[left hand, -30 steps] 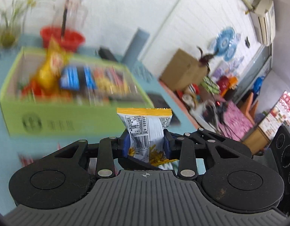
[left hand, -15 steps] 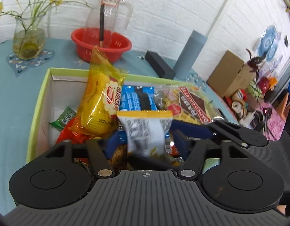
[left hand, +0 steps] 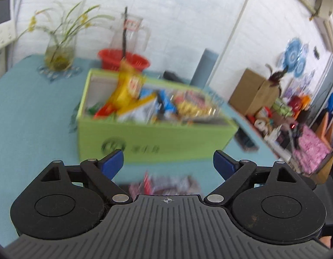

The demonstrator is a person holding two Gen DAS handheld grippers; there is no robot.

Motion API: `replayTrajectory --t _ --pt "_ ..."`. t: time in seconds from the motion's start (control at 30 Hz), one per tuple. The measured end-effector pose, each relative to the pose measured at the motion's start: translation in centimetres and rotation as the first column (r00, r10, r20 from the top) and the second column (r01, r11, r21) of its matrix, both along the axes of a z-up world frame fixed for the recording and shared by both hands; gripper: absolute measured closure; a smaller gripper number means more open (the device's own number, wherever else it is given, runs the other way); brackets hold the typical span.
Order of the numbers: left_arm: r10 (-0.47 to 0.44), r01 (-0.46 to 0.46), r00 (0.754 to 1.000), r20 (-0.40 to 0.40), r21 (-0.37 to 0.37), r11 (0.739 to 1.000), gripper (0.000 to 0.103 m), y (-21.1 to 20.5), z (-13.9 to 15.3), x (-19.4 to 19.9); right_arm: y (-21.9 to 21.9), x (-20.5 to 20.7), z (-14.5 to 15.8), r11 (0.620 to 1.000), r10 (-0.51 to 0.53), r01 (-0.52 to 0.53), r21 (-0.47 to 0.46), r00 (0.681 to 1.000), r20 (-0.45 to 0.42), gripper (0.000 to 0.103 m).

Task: Organize snacks
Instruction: 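Lower the left tool onto the dark red wafer packet and close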

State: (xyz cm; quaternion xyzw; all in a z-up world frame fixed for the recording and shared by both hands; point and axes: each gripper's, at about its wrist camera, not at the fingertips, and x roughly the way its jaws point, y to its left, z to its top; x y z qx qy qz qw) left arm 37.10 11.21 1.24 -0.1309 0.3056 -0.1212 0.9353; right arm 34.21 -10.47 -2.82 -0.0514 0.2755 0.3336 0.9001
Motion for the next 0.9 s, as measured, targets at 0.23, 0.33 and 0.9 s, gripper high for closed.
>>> replayTrajectory --t 0.23,0.33,0.9 --pt "0.098 -0.095 0.992 -0.084 0.038 0.995 0.028 2.0 -3.2 -1.7 3.3 -3.6 -0.9 0.992 0.122 -0.121 0.037 0.992 -0.030 0.001" --pt "0.043 -0.048 0.993 -0.112 -0.039 0.998 0.029 3.6 -2.9 -0.4 6.9 -3.1 -0.6 0.981 0.192 -0.192 -0.007 0.981 -0.001 0.001" --pt "-0.136 0.126 0.969 -0.205 -0.063 0.990 0.076 3.0 -5.2 -4.5 10.7 -4.2 -2.0 0.979 0.194 -0.201 -0.029 0.970 -0.146 0.001"
